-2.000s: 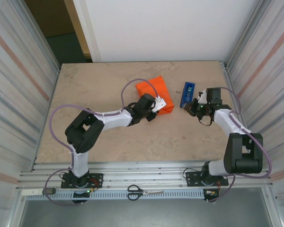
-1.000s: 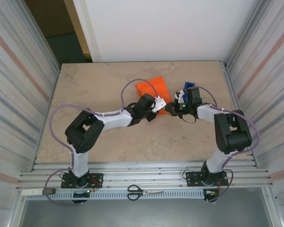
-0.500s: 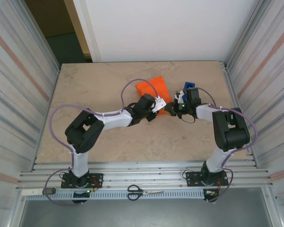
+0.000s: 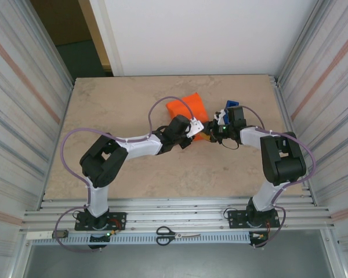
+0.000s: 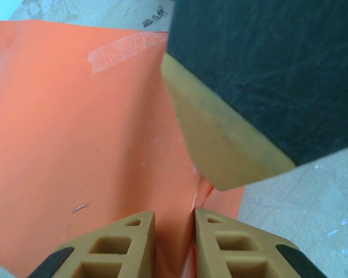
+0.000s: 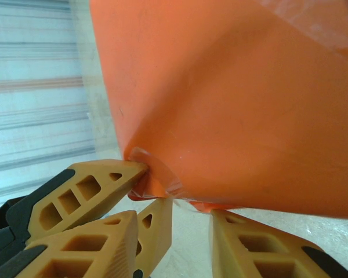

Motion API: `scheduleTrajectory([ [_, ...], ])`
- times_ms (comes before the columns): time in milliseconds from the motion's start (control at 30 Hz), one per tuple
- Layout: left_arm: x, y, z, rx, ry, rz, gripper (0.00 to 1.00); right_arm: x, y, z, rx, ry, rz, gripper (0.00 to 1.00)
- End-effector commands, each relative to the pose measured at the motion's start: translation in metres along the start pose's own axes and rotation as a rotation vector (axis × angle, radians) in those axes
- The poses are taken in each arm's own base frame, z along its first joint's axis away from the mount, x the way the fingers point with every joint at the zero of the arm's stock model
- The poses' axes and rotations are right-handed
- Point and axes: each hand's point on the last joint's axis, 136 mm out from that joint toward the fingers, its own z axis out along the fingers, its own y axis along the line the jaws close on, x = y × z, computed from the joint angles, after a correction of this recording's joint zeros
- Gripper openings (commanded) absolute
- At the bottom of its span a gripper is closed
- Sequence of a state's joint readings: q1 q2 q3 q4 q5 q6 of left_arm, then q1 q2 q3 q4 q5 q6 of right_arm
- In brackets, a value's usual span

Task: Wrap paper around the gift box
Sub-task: Stick the wrapping paper to the gift box.

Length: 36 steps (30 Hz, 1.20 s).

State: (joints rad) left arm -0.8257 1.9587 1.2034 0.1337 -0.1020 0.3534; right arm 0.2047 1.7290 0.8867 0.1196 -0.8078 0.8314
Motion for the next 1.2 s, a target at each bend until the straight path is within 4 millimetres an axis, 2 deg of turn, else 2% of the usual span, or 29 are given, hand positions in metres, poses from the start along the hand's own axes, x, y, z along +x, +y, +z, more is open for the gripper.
scheduleTrajectory([
  [0,0.153,-0.086,0.011,0.274,0.458,0.029,0.21,-0.005,0.014,-0.001,-0.015,-0.016,-0.022,0.4],
  [467,0.155,-0.087,0.012,0.274,0.462,0.026,0.21,-0.007,0.02,-0.008,0.001,-0.05,-0.035,0.61],
  [600,0.154,-0.086,0.011,0.273,0.461,0.028,0.2,-0.012,0.028,-0.014,-0.016,-0.08,-0.051,0.65],
  [767,0.155,-0.087,0.011,0.274,0.462,0.028,0.2,-0.012,0.04,-0.018,-0.043,-0.08,-0.076,0.66],
  [933,0.155,-0.086,0.011,0.272,0.463,0.024,0.2,-0.007,0.038,-0.013,-0.066,-0.062,-0.087,0.61],
  [1167,0.156,-0.087,0.011,0.271,0.464,0.021,0.2,0.006,0.036,-0.023,-0.055,-0.075,-0.103,0.59],
])
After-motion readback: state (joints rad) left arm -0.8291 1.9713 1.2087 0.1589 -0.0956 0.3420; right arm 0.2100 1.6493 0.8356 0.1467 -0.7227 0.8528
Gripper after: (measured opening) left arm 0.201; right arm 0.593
